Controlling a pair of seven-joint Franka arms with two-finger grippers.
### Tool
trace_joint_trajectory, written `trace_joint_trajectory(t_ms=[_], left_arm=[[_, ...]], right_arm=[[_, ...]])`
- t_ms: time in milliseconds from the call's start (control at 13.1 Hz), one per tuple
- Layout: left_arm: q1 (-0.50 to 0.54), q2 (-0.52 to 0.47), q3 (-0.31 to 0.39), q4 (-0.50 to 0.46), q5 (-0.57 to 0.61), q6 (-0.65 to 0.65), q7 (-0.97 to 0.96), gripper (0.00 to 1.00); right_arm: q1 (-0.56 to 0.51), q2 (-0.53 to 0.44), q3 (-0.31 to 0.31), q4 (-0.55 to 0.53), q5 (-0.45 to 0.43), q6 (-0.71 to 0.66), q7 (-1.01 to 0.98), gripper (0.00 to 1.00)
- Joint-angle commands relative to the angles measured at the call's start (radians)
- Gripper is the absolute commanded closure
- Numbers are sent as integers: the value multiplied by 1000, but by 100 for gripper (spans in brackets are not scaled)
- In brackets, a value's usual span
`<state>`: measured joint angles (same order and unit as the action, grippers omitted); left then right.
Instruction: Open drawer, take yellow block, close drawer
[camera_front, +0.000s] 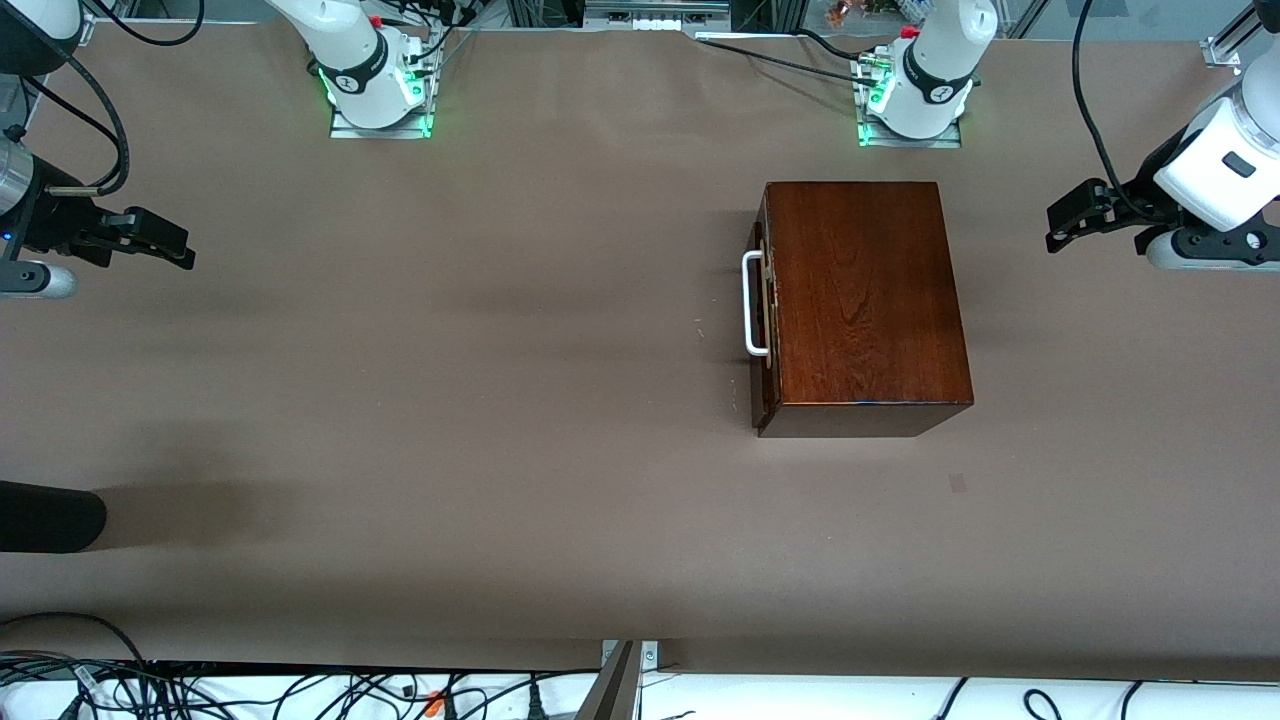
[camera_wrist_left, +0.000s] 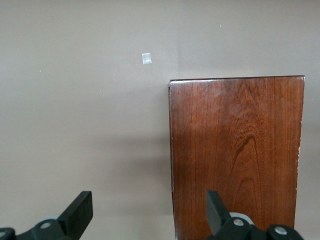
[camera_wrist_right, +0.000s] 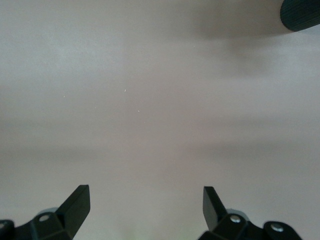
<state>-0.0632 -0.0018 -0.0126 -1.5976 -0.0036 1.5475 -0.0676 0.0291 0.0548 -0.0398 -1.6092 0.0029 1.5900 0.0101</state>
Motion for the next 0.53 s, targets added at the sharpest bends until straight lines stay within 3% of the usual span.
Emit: trace_joint_trajectory(t_ms=[0, 458], left_arm=[[0, 19, 0, 38, 5, -26, 19, 0], [2, 19, 0, 38, 7, -46, 9, 0]], right_arm=[[-11, -6, 11, 5, -11, -2, 4, 0], [-11, -4, 11, 5, -11, 1, 4, 0]])
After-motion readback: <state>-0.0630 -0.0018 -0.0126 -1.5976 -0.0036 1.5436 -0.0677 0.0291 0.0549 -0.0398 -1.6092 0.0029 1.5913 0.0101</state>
